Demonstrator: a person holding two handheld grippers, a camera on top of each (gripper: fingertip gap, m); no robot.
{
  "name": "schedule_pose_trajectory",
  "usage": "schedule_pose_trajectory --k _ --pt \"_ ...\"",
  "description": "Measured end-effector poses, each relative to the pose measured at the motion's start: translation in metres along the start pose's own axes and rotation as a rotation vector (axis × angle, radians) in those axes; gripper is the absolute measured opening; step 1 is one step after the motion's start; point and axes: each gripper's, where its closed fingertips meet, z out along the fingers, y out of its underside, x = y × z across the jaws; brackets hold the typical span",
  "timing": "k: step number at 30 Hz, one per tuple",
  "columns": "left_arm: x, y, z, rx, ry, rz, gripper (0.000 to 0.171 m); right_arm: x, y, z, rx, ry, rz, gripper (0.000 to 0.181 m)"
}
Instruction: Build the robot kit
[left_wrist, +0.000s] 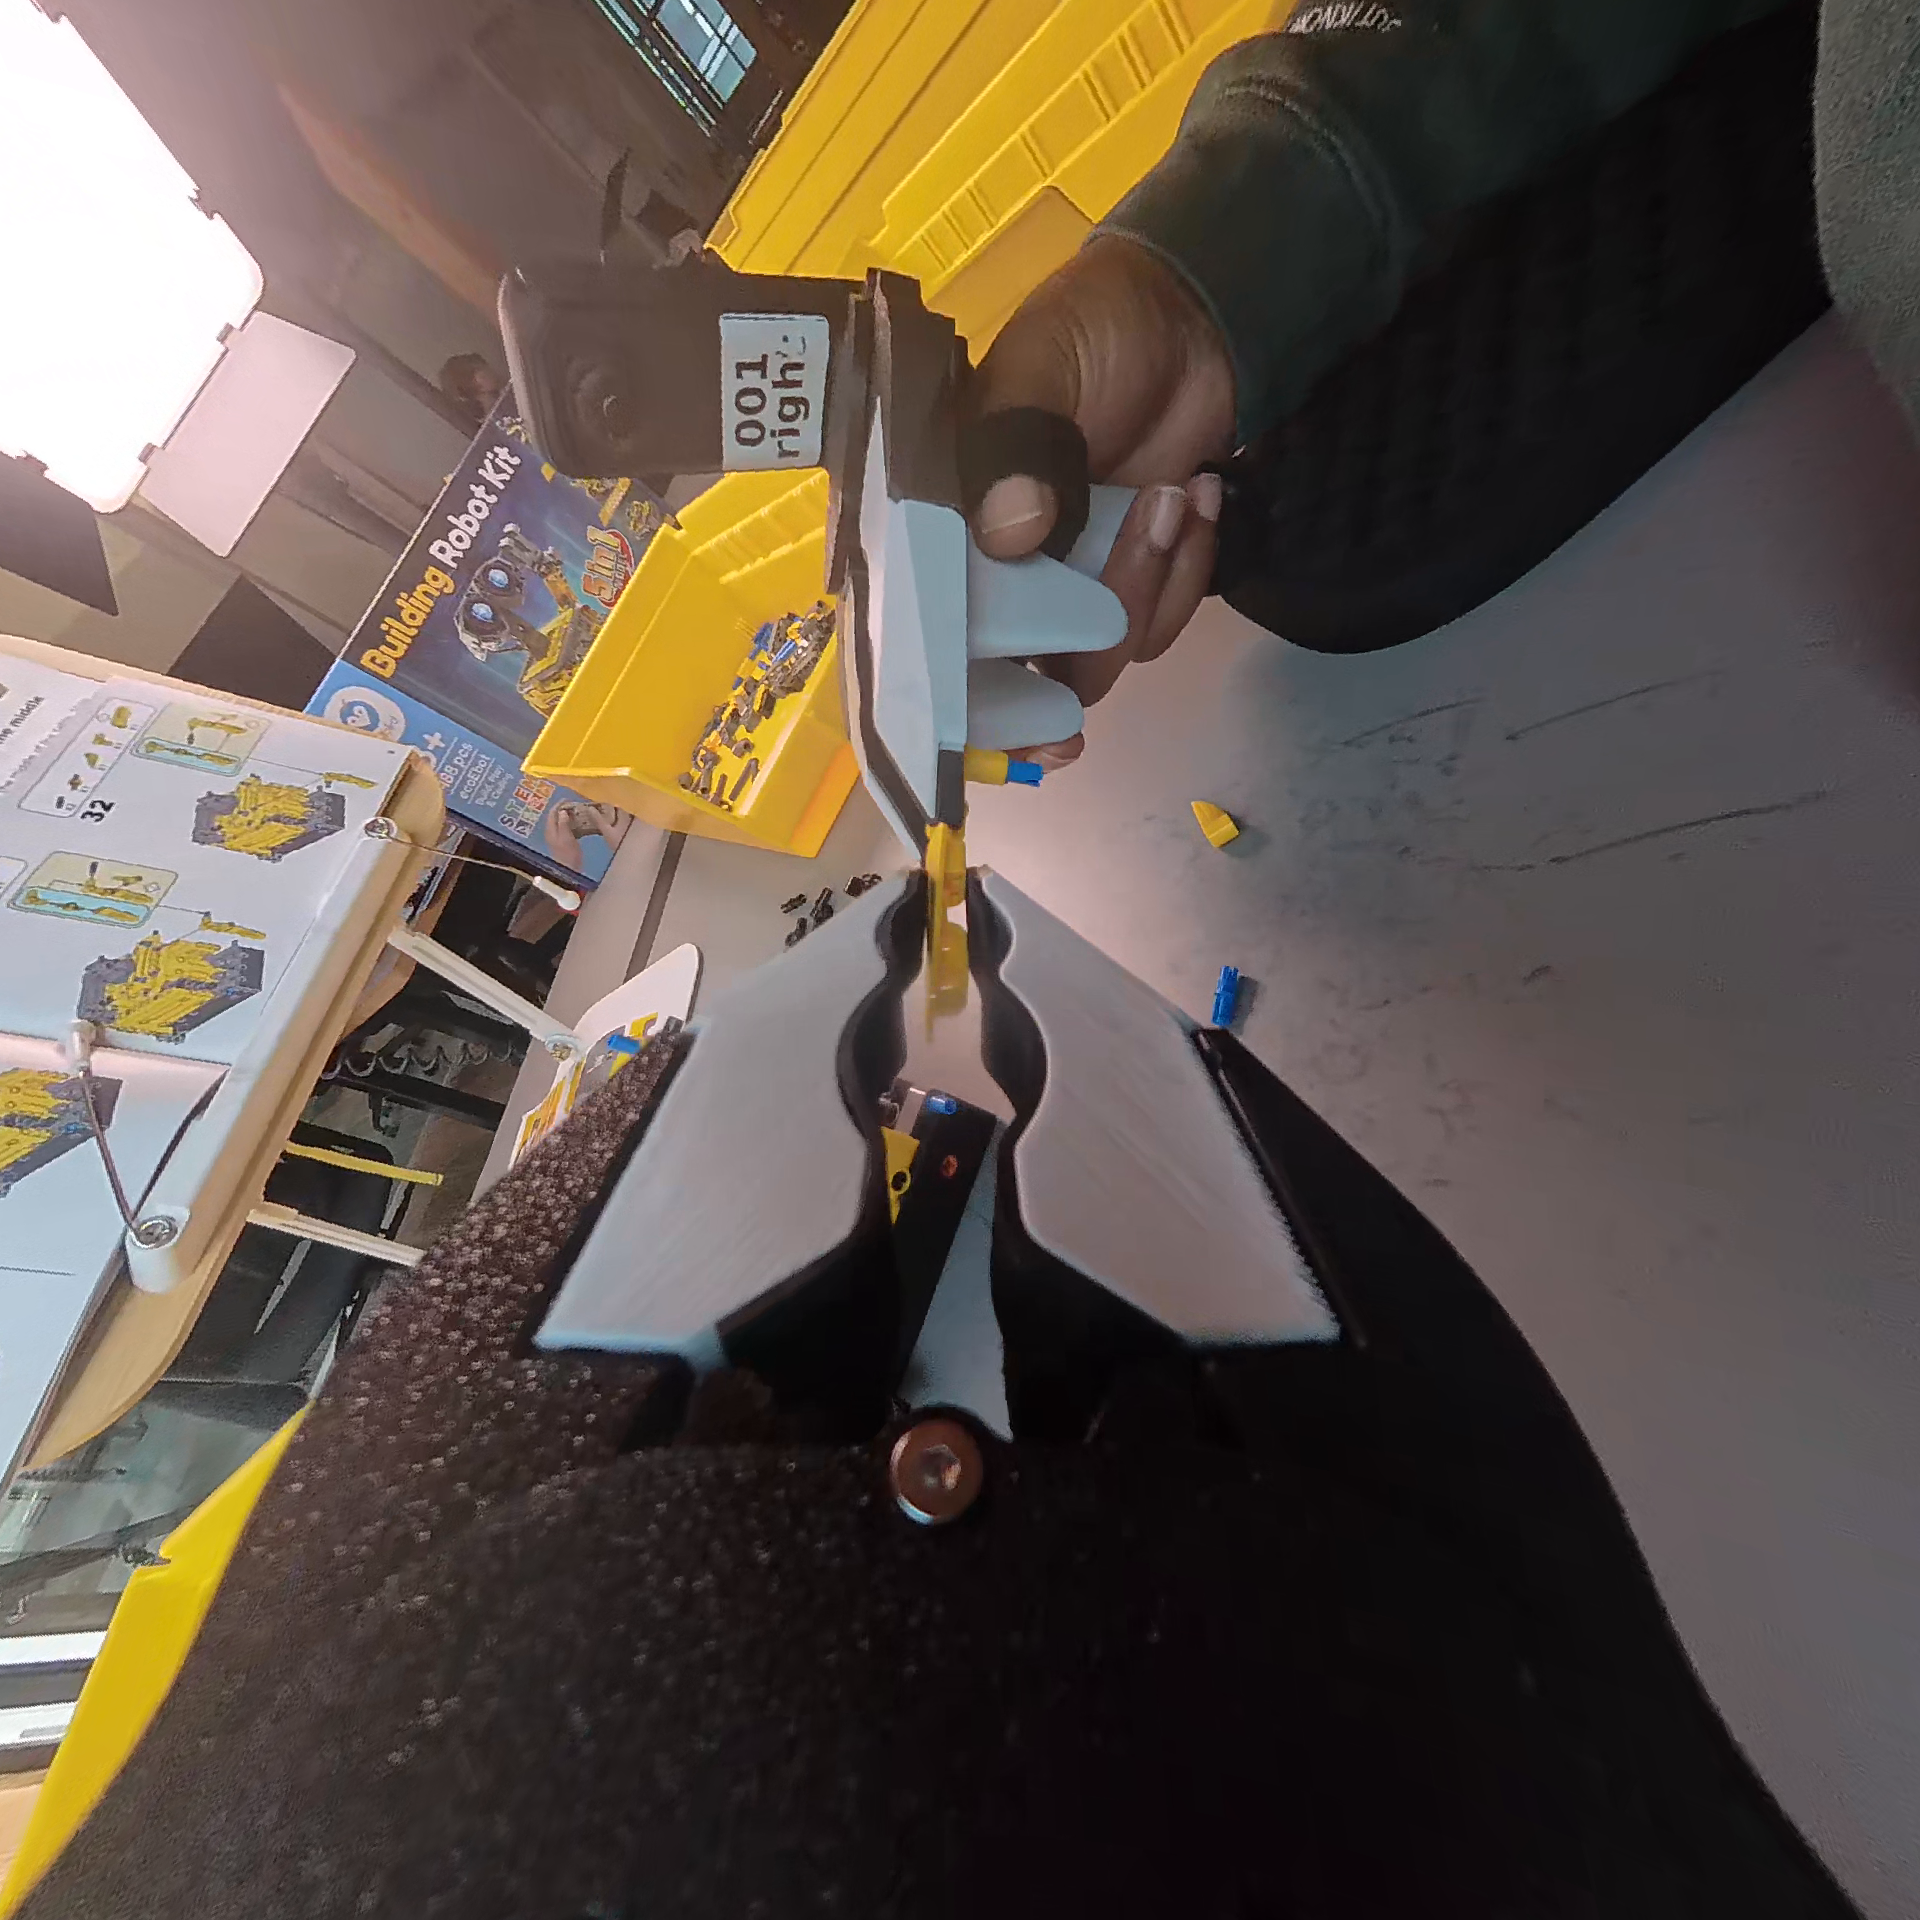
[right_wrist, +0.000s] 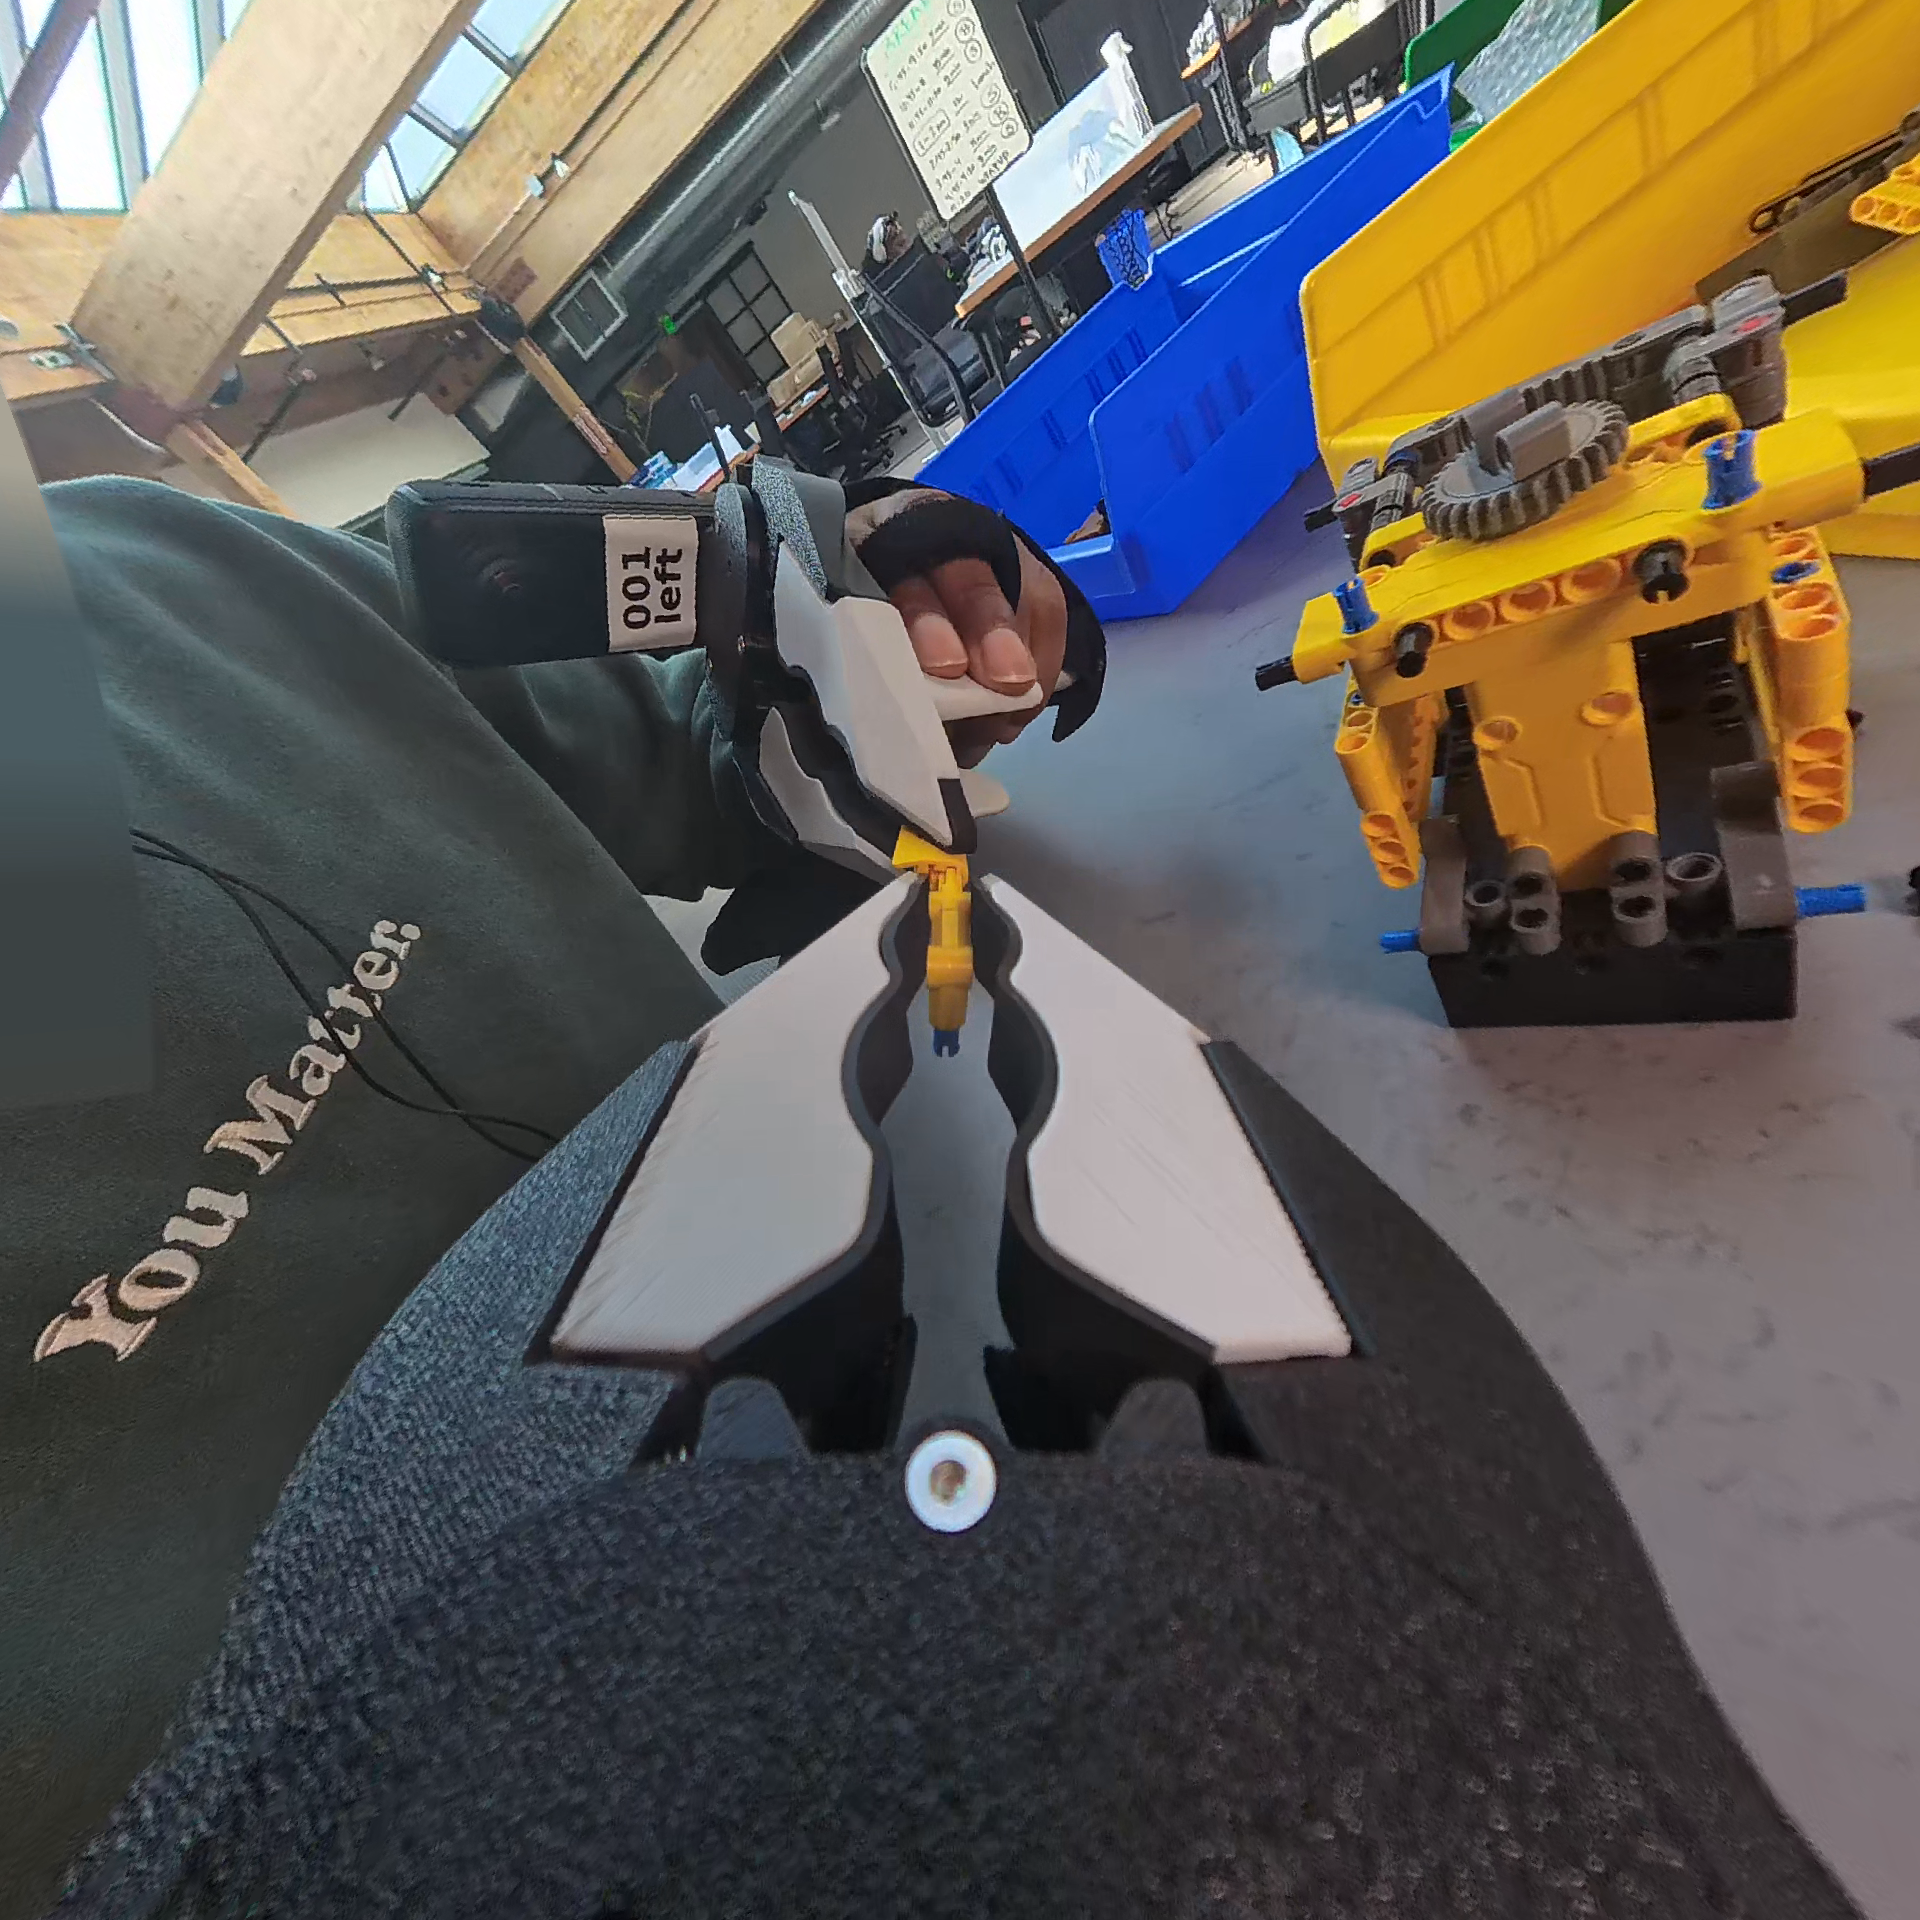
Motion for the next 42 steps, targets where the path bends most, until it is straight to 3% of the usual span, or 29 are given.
schedule_pose_trajectory --k 18,25,29,31,42 --pt "-0.006 -0.004 0.003 0.021 -0.004 -0.08 0.005 -0.001 -0.007 -0.001 0.089 -0.078 0.107 0.005" --pt "-0.009 -0.013 0.001 0.092 0.02 -0.136 0.006 -0.009 -0.012 -0.002 0.097 -0.146 0.135 0.006" --pt "-0.02 -0.012 -0.002 0.129 -0.01 -0.236 0.006 -0.01 -0.027 -0.012 0.161 -0.117 0.074 0.024" --pt "-0.027 -0.011 -0.006 0.142 -0.029 -0.282 0.006 -0.006 -0.033 -0.019 0.177 -0.053 0.025 0.025" --pt "-0.022 -0.018 -0.005 0.08 -0.077 -0.137 0.006 -0.012 -0.023 -0.008 0.114 -0.021 0.013 0.012"
